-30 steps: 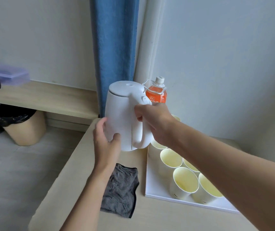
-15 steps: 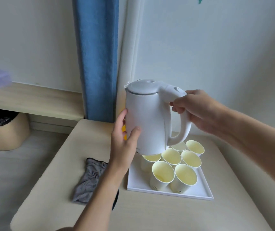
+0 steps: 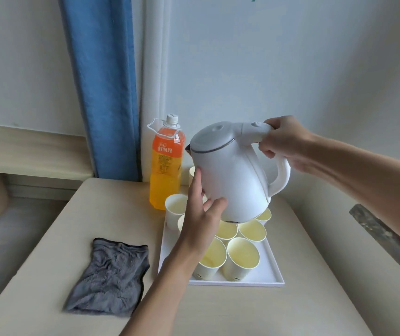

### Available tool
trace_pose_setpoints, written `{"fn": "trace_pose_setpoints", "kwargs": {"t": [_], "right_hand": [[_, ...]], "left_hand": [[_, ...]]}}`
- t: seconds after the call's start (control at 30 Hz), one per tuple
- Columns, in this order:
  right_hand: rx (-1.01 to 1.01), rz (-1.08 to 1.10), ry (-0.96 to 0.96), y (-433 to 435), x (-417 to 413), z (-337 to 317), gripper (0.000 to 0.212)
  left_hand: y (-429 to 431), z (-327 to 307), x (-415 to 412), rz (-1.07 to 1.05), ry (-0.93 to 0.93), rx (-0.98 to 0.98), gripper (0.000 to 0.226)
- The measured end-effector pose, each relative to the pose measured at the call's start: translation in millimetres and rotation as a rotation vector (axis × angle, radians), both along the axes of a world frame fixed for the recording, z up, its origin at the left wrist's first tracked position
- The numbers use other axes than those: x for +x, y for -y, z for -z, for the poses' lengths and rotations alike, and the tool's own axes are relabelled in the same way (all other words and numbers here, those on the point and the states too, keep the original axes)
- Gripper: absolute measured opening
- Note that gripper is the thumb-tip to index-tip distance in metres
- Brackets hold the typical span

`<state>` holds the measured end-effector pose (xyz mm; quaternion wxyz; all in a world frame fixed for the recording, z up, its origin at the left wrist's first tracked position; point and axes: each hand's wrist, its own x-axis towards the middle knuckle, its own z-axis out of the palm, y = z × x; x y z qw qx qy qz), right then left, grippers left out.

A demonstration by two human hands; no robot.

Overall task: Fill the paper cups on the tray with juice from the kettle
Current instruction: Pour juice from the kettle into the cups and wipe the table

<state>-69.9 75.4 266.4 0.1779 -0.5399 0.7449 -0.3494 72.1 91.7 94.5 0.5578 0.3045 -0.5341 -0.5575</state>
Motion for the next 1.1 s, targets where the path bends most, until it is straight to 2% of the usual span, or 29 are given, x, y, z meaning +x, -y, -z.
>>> {"fn": "trace_pose_setpoints", "kwargs": {"t": [0.2, 0.37, 0.63, 1.1], "right_hand": [[-0.076, 0.028, -0.089, 19, -7, 5, 0.034], [-0.087, -0.001, -0.178, 29, -6, 8, 0.025], [-0.05, -0.024, -0.353, 44, 3, 12, 0.024], [0.027, -0.064, -0.508, 63, 9, 21, 0.024]], "left_hand": [[6, 3, -7, 0.02, -0.006, 0.033, 0.079], [1, 7, -15, 0.038, -0.019, 0.034, 0.078], [2, 13, -21, 0.043, -0.094, 0.052, 0.081], [4, 20, -25, 0.08, -0.123, 0.134, 0.081]]}}
